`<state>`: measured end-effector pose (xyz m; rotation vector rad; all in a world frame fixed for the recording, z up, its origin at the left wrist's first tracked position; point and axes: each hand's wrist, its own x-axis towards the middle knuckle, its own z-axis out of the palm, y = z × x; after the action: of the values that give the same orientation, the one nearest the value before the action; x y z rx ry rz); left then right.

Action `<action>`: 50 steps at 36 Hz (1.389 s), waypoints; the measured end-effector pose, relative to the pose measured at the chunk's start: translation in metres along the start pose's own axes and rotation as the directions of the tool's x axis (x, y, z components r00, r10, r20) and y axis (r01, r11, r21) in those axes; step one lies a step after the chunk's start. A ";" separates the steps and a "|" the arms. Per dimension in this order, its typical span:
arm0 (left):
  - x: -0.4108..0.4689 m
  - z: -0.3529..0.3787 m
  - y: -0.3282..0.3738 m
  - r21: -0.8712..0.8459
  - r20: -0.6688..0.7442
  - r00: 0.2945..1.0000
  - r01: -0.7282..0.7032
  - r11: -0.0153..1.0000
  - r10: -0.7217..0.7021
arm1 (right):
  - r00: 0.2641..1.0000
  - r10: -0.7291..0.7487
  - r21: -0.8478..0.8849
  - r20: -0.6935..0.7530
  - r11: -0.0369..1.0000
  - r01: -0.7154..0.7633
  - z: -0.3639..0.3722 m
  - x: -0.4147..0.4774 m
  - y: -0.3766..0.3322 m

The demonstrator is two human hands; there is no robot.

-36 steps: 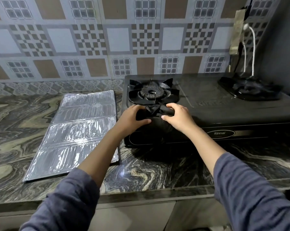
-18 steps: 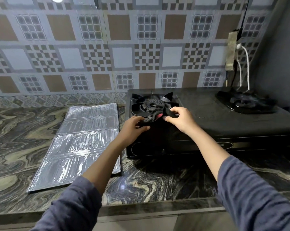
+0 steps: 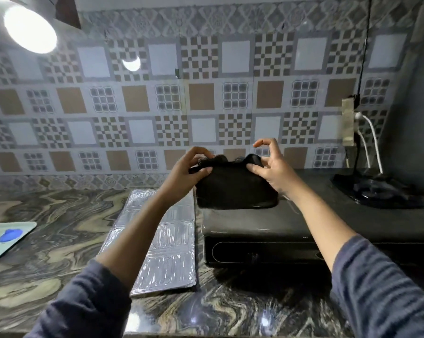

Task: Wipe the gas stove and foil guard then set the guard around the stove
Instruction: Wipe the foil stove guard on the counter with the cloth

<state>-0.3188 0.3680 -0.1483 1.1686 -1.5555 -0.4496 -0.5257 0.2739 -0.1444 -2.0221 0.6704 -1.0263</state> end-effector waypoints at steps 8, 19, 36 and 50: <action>-0.017 -0.053 0.009 0.163 -0.010 0.999 0.039 0.986 -0.038 | 0.979 0.007 0.063 0.204 0.998 -0.021 0.034 0.020 -0.020; -0.067 -0.120 -0.024 0.141 -0.040 0.948 0.319 0.937 -0.317 | 0.939 0.048 0.066 0.342 0.995 -0.075 0.115 0.050 -0.023; -0.049 -0.220 -0.205 0.142 -0.178 0.930 0.347 0.927 -0.320 | 0.969 0.182 -0.108 0.167 0.980 -0.166 0.272 0.143 0.053; -0.026 -0.231 -0.362 -0.028 0.095 0.873 0.482 0.876 -0.478 | 0.900 0.424 -0.238 0.100 0.888 -0.392 0.342 0.176 0.159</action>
<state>0.0457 0.2947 -0.3654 1.5167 -1.3028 -0.8734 -0.1631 0.1888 -0.3295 -1.9902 1.1086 -0.5651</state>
